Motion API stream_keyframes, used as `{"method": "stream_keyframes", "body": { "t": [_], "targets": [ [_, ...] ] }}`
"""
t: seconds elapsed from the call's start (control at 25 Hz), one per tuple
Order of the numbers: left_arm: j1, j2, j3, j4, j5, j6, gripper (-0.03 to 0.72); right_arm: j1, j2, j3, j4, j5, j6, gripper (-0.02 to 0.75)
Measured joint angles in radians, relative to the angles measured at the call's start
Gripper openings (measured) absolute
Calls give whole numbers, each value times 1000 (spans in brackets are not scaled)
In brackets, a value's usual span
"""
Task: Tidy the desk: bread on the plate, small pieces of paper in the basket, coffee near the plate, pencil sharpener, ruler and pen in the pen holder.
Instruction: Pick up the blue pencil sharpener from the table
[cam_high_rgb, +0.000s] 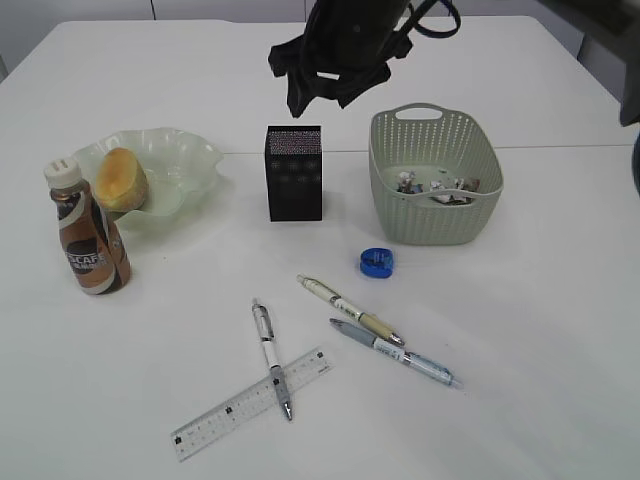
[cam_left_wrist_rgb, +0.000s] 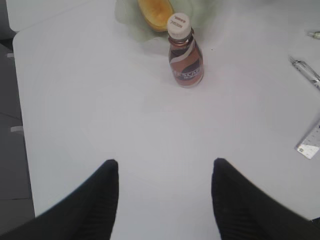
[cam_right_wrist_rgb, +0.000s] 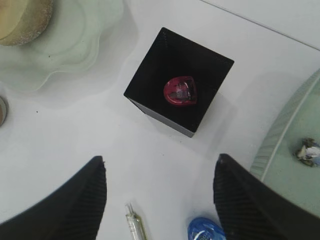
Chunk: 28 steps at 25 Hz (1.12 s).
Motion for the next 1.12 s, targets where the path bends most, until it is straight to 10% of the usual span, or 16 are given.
{"method": "stream_keyframes", "body": {
  "t": [0.52, 1.12],
  "targets": [
    [0, 0, 0, 11, 0, -5, 434, 0, -170, 21, -250, 29, 145, 493],
    [0, 0, 0, 11, 22, -15, 434, -2, -381, 444, -223, 31, 165, 492]
  ]
}}
